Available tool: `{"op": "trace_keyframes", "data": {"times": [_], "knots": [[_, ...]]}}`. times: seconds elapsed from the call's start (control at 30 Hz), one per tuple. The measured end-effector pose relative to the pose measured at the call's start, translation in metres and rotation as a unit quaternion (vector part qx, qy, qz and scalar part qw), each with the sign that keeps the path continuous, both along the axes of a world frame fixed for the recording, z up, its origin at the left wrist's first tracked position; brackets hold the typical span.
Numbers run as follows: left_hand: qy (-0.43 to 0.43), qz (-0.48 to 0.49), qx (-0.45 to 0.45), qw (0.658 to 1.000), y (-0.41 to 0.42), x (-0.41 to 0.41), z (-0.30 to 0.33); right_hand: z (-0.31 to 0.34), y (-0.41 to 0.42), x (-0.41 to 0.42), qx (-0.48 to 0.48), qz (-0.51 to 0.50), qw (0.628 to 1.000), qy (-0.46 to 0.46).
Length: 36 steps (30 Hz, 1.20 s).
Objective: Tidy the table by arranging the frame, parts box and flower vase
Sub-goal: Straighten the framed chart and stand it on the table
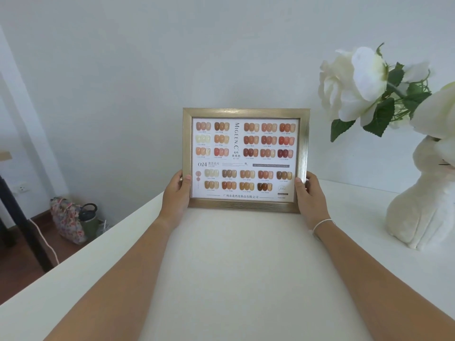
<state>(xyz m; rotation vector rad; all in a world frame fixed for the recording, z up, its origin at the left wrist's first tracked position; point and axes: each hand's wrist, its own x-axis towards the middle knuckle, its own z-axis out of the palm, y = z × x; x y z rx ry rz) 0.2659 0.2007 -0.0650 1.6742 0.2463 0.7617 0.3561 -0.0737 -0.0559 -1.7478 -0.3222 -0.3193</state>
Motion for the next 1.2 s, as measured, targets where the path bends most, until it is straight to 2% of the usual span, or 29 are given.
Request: {"op": "trace_keyframes", "data": {"times": [0.6, 0.8, 1.2], "knots": [[0.046, 0.004, 0.029, 0.998, -0.004, -0.015, 0.002, -0.001, -0.011, -0.014, -0.018, -0.031, 0.999, 0.036], [0.076, 0.055, 0.023, 0.995, -0.010, -0.026, 0.002, -0.002, -0.021, -0.031, -0.030, -0.064, 0.997, 0.026], [0.110, 0.078, 0.036, 0.990, -0.042, -0.092, 0.004, -0.003, -0.051, -0.094, -0.080, -0.062, 0.995, 0.026]]}}
